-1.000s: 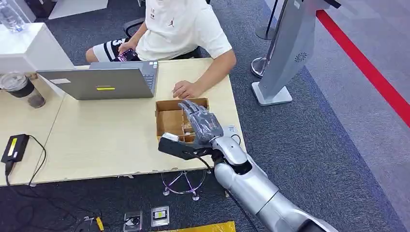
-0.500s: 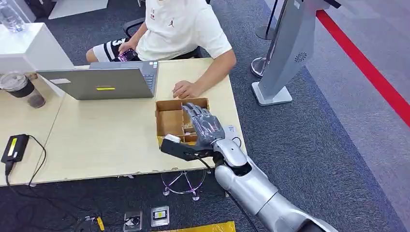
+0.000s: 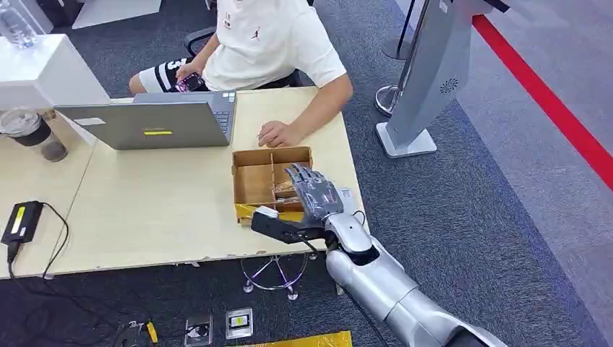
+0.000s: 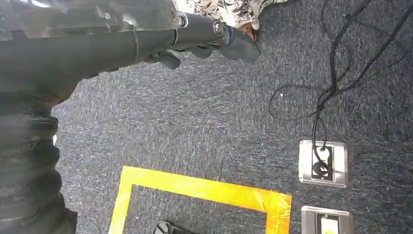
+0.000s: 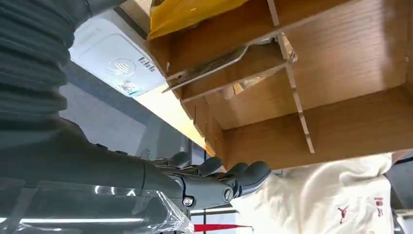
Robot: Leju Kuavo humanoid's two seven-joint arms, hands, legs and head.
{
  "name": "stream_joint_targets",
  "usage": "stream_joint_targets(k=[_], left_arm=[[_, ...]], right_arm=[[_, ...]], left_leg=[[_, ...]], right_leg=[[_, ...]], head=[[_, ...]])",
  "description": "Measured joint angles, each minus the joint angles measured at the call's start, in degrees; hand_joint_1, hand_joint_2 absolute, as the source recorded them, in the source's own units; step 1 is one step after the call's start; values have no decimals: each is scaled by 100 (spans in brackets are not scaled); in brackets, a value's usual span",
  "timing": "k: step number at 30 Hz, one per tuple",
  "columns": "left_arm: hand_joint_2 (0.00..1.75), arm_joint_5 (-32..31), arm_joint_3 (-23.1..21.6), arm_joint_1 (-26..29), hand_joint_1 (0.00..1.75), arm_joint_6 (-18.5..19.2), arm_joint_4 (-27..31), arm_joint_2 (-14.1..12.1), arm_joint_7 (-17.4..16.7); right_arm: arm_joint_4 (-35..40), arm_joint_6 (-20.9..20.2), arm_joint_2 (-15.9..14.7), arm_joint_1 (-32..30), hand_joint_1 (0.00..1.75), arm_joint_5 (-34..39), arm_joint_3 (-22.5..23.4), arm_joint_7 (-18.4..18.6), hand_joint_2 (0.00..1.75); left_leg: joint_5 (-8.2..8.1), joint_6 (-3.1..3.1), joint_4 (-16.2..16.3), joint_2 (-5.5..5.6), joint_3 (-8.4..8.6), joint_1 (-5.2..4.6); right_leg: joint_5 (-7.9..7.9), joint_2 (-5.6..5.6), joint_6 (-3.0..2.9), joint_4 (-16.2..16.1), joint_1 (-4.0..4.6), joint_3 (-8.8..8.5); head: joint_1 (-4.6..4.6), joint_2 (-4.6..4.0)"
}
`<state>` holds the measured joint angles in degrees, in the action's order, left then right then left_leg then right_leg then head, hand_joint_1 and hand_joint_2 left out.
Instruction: Pass the card to the sensor for recognition and then transmit it.
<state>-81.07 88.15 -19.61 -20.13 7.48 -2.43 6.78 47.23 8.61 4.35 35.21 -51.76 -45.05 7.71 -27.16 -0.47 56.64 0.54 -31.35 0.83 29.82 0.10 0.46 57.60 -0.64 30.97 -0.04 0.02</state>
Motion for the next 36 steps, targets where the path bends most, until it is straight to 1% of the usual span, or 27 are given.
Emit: stream_joint_targets(k=[5, 15, 20, 26, 36], left_arm=[[175, 0, 0, -6, 0, -7, 0, 0, -11], [175, -33, 0, -12, 0, -20, 0, 0, -15], [175, -72, 0, -12, 0, -28, 0, 0, -24], [175, -90, 0, -11, 0, -28, 0, 9, -31], [175, -98, 0, -10, 0, -28, 0, 9, -31]], right_arm=[[-245, 94, 2, 45, 0, -7, 0, -65, 175], [-485, 162, 11, 81, 0, 18, 2, -116, 175], [-577, 284, 105, 106, 0, 33, 4, -225, 175], [-579, 293, 240, 183, 0, 31, 4, -253, 175], [-588, 293, 293, 197, 0, 31, 4, -258, 175]], left_leg=[[0, 0, 0, 0, 0, 0], [0, 0, 0, 0, 0, 0], [0, 0, 0, 0, 0, 0], [0, 0, 0, 0, 0, 1], [0, 0, 0, 0, 0, 0]], right_leg=[[0, 0, 0, 0, 0, 0], [0, 0, 0, 0, 0, 0], [0, 0, 0, 1, 0, 0], [0, 0, 0, 1, 1, 0], [0, 0, 0, 0, 0, -1]], head=[[0, 0], [0, 0], [0, 0], [0, 0], [0, 0]])
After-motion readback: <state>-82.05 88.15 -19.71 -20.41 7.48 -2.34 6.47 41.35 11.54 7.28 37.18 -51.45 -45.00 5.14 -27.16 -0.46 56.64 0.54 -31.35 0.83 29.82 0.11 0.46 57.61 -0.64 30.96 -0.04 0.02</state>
